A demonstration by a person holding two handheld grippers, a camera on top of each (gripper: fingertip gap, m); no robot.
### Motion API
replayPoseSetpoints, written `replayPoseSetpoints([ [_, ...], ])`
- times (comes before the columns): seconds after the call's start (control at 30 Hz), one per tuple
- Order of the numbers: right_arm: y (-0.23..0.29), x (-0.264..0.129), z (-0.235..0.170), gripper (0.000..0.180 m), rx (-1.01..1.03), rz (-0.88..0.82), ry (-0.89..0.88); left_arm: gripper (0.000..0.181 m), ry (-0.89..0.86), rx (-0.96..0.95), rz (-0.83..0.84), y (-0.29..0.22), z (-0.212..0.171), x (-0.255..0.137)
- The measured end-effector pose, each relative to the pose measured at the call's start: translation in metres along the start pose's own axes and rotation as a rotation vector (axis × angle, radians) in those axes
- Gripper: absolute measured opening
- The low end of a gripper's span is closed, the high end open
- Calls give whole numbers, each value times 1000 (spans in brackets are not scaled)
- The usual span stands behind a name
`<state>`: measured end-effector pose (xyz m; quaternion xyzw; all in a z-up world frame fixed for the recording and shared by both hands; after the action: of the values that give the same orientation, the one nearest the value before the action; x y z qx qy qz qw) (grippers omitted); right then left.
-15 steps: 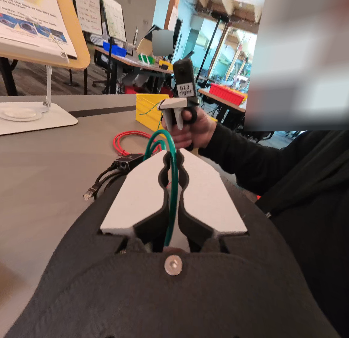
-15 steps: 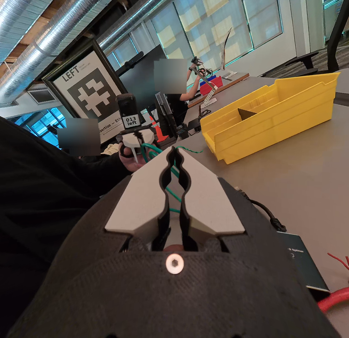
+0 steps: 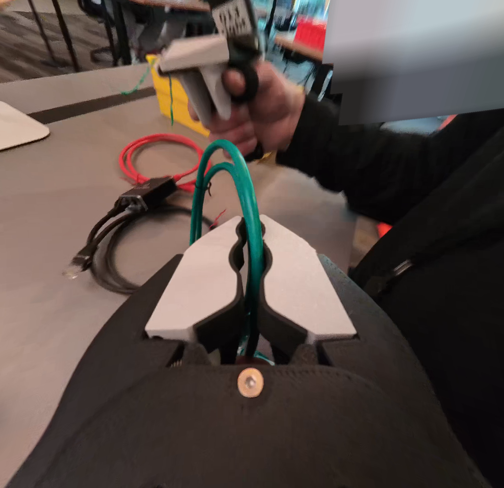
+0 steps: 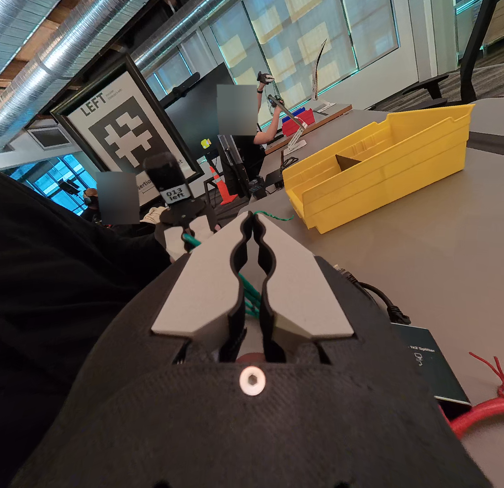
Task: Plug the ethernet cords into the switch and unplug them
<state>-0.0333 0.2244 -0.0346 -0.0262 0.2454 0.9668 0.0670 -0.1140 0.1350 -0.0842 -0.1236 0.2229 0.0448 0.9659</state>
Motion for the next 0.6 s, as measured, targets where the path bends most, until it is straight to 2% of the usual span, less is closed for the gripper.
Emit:
replayPoseSetpoints([
  [0.13,0,-2,1,0,-2,2,-5,5,-160,-163,-252,-6,27,-10],
  [0.3,-2,-4,2,0,-1,-8,-7,7,-81,-362,-187,56,-12,13],
  [0.47,-4,-5,-1,0,2,-16,0,12,65,-305,-99,79,-38,26],
  [0.6,-8,-5,-4,0,15,-17,1,38,209,-247,-30,82,-49,37],
])
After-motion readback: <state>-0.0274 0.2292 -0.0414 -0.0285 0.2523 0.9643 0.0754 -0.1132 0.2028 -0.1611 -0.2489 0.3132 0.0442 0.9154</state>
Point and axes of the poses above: each gripper's, where its closed fingertips meet, x out along the fingers, z out of its top, y = z × x across the jaws, the point moved 1 cm from there along -x, back along the fingers, and after that the axes turned 11 degrees about y, right-handed, at the moved point
